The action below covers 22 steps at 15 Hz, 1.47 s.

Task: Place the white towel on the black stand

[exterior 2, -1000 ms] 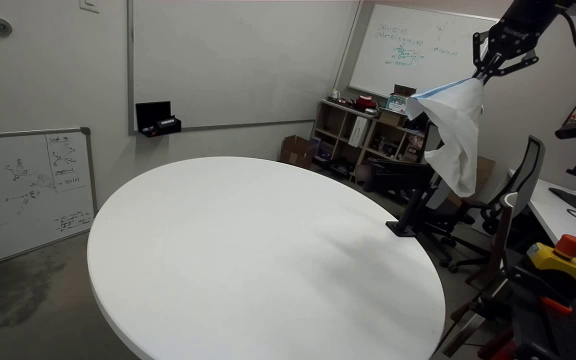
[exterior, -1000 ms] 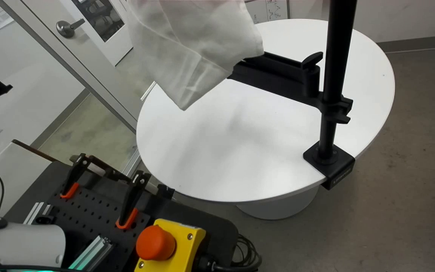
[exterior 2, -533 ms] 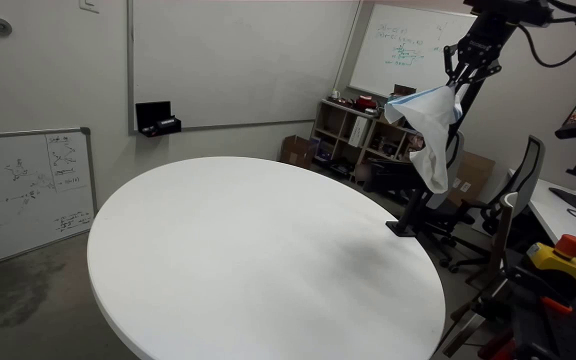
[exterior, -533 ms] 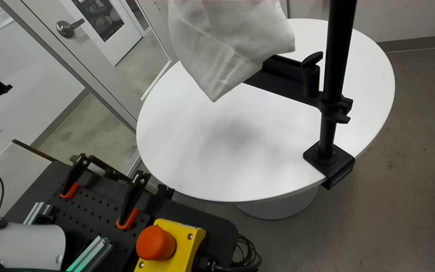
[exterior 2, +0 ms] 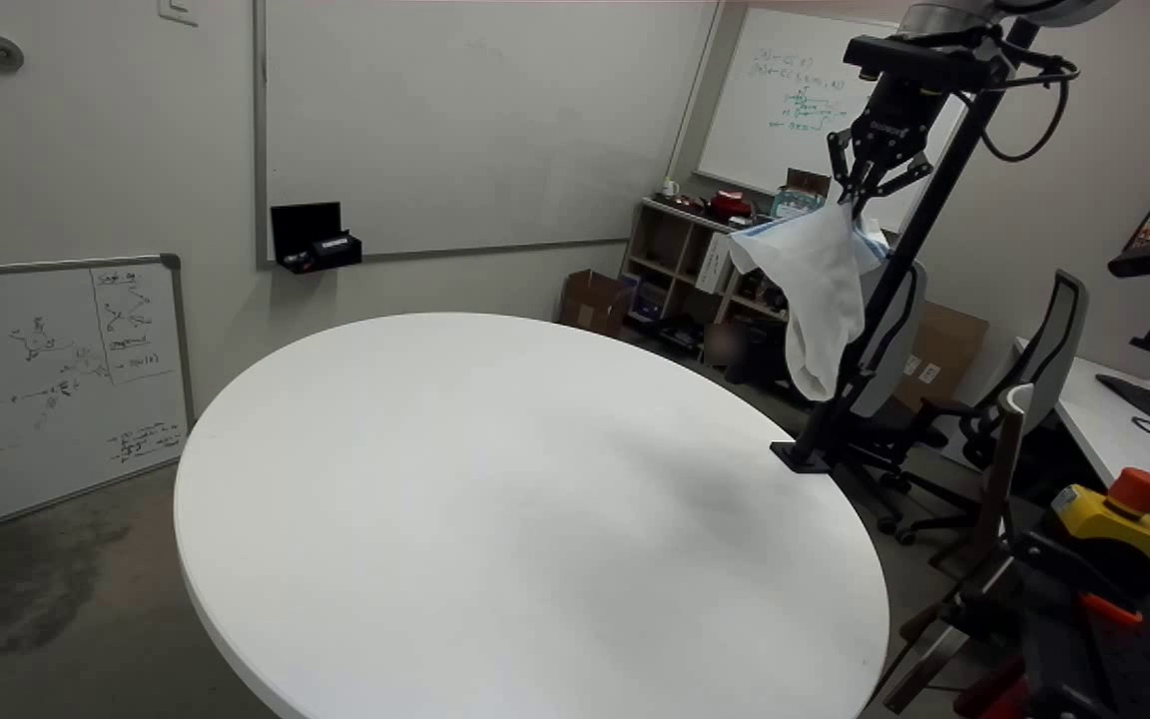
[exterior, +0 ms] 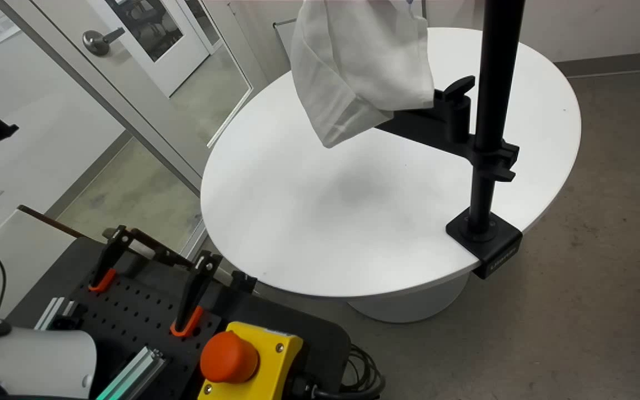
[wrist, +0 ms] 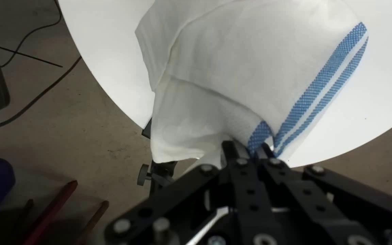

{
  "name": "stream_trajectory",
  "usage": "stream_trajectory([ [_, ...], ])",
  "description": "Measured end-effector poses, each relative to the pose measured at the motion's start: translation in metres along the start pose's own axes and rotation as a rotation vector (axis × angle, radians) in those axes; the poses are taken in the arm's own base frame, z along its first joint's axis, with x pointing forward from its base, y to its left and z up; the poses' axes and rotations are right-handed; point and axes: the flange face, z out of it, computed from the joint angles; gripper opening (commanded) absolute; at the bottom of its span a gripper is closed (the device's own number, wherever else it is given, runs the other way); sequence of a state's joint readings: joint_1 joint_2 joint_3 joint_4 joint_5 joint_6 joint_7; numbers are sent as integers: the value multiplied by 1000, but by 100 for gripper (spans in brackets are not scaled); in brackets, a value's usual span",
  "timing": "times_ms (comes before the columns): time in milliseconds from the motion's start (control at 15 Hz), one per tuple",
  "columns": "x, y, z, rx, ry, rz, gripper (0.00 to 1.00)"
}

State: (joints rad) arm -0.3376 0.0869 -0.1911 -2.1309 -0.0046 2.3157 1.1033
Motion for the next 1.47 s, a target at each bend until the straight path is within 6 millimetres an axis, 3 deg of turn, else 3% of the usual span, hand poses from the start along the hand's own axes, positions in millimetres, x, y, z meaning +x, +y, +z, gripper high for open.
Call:
stream_trajectory([
  [533,13,-22,43,-83,5,31,1],
  [867,20,-32,58,-107,18,73,1],
  [933,21,-34,61,-113,20,83,29],
  [1000,23,-36,63,-121,20,94,29],
  [1467,27,-45,79,-169,20,132,78],
])
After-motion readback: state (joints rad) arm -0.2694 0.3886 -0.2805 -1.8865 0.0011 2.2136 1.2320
